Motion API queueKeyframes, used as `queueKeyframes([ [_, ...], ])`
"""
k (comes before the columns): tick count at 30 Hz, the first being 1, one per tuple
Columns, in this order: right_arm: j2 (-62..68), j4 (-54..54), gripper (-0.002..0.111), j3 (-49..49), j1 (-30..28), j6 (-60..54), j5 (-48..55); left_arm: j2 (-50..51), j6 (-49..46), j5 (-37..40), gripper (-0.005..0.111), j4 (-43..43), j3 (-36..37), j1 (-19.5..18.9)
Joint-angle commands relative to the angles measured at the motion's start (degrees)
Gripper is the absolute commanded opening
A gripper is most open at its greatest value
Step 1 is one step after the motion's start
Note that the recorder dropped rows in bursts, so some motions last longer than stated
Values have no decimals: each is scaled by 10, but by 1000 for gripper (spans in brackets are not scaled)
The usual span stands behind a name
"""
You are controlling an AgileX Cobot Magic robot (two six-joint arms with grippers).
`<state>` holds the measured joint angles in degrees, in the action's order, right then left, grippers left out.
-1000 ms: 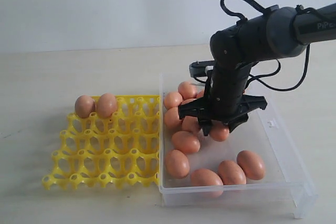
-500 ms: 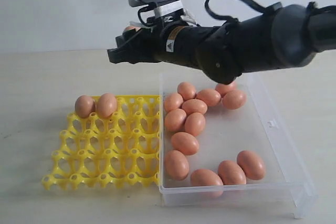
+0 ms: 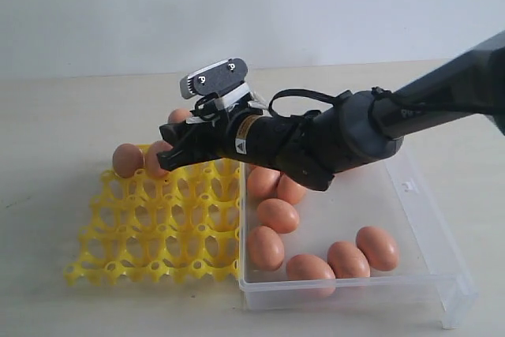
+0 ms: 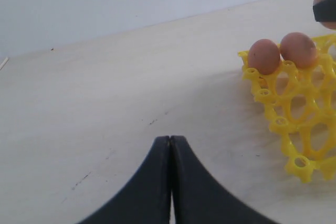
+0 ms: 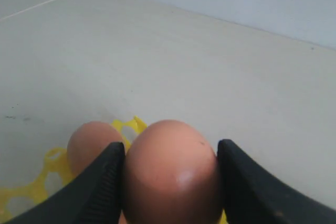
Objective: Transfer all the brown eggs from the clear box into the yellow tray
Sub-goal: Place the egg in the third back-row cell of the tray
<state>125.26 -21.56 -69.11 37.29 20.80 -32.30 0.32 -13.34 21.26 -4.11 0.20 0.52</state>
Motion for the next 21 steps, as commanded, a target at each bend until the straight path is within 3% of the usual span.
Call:
queueKeyframes([
  [1,12,7,0,1,1,4,-18,-3,-1,-4,0,-1,-2,1],
  [5,21,25,0,1,1,18,-17,-3,-1,-4,0,-1,-2,1],
  [7,26,25,6,1,1,32,-17,-3,-1,-4,0,-1,-2,1],
  [15,27,25,56,1,1,43,-3,-3,-1,-4,0,-1,-2,1],
  [18,27,26,65,1,1,43,-3,-3,-1,-4,0,-1,-2,1],
  [21,27,26,66,1,1,43,-3,-3,-1,-4,0,-1,-2,1],
])
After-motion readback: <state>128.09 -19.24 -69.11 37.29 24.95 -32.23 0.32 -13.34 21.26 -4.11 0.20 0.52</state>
